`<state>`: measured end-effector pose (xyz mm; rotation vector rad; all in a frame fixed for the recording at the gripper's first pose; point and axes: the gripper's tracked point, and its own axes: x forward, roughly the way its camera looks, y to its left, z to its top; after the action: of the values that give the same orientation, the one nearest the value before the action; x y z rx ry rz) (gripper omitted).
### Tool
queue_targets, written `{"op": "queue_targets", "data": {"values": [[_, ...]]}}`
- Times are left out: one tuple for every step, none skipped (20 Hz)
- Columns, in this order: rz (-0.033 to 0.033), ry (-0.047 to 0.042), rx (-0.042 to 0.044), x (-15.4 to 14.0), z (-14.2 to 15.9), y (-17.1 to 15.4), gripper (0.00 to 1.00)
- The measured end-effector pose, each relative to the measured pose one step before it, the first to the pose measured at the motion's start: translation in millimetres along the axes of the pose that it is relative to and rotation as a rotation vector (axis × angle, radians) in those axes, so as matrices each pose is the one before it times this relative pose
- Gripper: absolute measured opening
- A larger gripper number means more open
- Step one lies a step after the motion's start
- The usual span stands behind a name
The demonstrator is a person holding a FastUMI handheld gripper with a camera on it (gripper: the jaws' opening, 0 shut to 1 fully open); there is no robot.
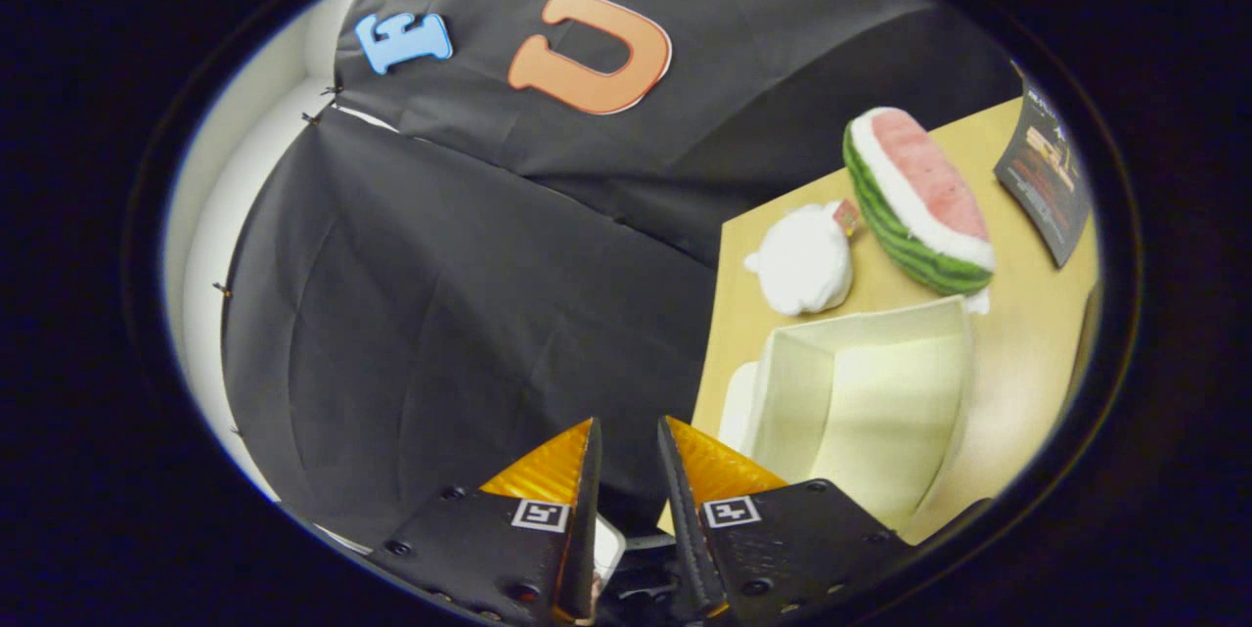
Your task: Open the storage box then place both shoes into the box .Put the left shoe in first, then the right shoe, with the right side of both shoes facing outward in a uniform manner.
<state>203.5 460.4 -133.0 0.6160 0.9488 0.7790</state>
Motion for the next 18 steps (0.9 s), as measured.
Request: {"op": "queue_targets", "data": {"values": [[-0.0224,-0.01129,-0.01016,-12.78,4.0,-13.9,0.35],[-0.02086,-0.01472,-0.00413,-12.84,5.15,-13.36,0.36],[-0.02814,-0.01675,-0.00271,-9.93,4.22,-14.05,0.46],[-0.03526,-0.01853,-0.01191,-10.12,5.98,-17.31,0.56],[-0.04003,-0.02065,-0.02371,-11.57,4.97,-17.75,0.66],[-0.04983,-0.01255,-0.03056,-9.26,2.76,-19.71,0.76],[-0.03925,-0.00733,-0.02904,-7.94,1.16,-18.98,0.86],[-0.03934,0.00325,-0.02322,-5.92,-1.02,-18.45,0.96],[-0.03857,0.00433,-0.01721,-5.31,-2.69,-20.99,0.96],[-0.04452,0.00882,-0.01515,-4.04,-3.77,-20.37,0.96],[-0.03968,0.00712,-0.01007,-2.93,-4.81,-21.33,0.96],[-0.03788,0.01185,-0.00959,-2.02,-4.49,-18.27,0.96],[-0.04117,0.01128,-0.01424,0.33,-11.13,-21.73,0.96],[-0.05023,0.00885,-0.01866,0.32,-5.97,-20.97,0.96],[-0.04605,0.01054,-0.01712,1.79,-6.94,-20.35,0.96],[-0.03913,0.016,-0.01431,1.78,-8.29,-17.31,0.96],[-0.03301,0.01481,-0.00753,1.91,-9.2,-16.99,0.96],[-0.02438,0.01015,-0.00173,2.0,-8.8,-14.0,0.95]]}}
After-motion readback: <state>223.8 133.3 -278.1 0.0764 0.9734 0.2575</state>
